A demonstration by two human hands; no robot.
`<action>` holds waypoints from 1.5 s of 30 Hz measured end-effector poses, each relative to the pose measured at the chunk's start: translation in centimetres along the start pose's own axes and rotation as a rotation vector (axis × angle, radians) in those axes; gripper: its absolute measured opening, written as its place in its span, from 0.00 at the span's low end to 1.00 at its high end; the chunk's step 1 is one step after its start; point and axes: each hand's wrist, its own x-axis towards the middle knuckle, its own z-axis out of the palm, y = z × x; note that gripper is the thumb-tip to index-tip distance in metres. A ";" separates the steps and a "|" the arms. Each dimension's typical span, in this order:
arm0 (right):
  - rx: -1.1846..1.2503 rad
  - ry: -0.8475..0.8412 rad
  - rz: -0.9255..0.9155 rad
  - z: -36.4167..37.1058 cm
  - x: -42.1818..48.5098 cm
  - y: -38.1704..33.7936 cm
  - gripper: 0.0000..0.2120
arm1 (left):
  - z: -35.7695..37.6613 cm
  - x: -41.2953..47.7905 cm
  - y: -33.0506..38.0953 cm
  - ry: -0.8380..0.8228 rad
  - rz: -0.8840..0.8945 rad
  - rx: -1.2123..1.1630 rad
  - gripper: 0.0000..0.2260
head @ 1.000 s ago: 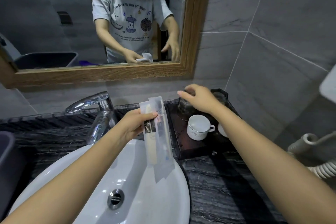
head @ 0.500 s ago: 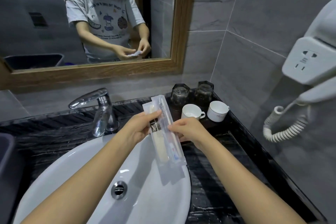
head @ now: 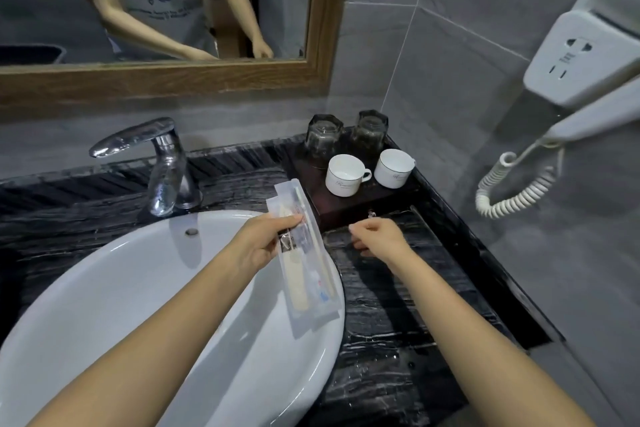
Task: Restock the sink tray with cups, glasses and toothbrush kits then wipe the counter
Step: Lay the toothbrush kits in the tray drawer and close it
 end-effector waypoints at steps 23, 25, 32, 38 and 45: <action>-0.034 0.332 -0.118 -1.2 9.0 4.4 0.05 | 4.0 -0.2 -3.7 0.113 0.063 -0.009 0.05; -0.022 0.327 -0.121 -1.5 8.2 4.8 0.05 | 4.4 -0.3 -3.7 0.114 0.062 -0.015 0.03; -0.027 0.318 -0.122 -3.6 5.0 7.3 0.05 | 5.5 -0.8 -3.5 0.080 0.047 0.013 0.03; -0.047 0.289 -0.124 -5.1 2.3 9.2 0.06 | 6.4 -1.5 -2.8 0.048 0.025 0.016 0.03; -0.058 0.276 -0.126 -6.3 -0.4 11.1 0.08 | 7.3 -2.0 -3.1 -0.004 0.004 0.044 0.05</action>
